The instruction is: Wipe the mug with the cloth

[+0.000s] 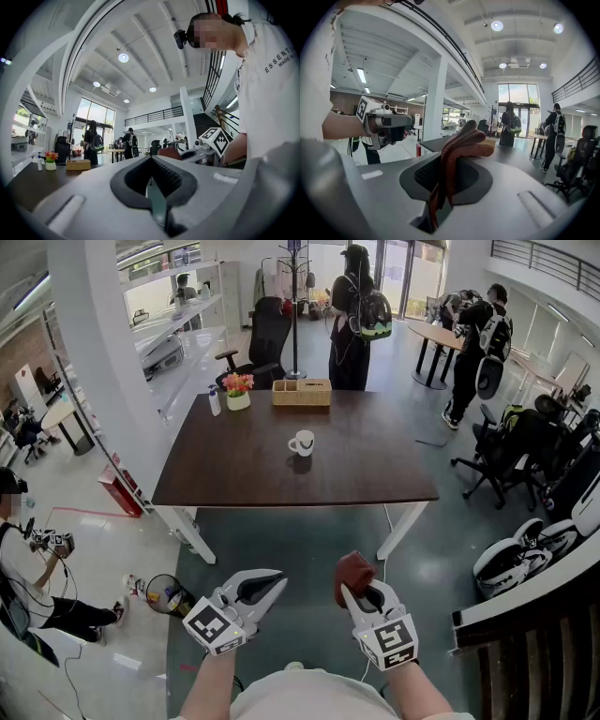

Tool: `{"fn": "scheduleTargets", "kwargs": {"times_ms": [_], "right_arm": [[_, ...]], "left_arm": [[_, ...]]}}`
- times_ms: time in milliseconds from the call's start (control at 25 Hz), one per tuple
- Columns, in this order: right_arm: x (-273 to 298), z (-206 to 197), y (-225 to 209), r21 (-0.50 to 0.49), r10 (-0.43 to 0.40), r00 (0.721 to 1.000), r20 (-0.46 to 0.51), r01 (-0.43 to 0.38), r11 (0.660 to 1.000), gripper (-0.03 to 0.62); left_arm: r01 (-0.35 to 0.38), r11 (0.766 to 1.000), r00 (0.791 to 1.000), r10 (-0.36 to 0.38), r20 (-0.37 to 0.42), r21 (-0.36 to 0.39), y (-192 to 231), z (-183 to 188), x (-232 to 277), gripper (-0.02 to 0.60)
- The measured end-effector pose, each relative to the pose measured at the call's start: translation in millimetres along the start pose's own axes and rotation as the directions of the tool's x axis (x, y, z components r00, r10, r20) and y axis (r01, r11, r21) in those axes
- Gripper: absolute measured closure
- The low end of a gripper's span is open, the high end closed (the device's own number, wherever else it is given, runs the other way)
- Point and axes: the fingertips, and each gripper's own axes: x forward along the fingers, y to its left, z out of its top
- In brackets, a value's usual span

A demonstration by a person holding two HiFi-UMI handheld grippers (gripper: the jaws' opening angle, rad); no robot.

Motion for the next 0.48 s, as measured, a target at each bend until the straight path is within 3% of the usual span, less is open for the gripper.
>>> {"fn": "scheduleTargets", "kwargs": {"times_ms": [480], "right_arm": [[-2.1,-0.3,4.3,0.011,-0.013,1.0,-0.007,0.013,1.0,0.517]], "left_arm": [[0.021,1.0,1.0,-0.021,-0.007,-0.016,-4.3,-2.9,-3.7,0.581]]}}
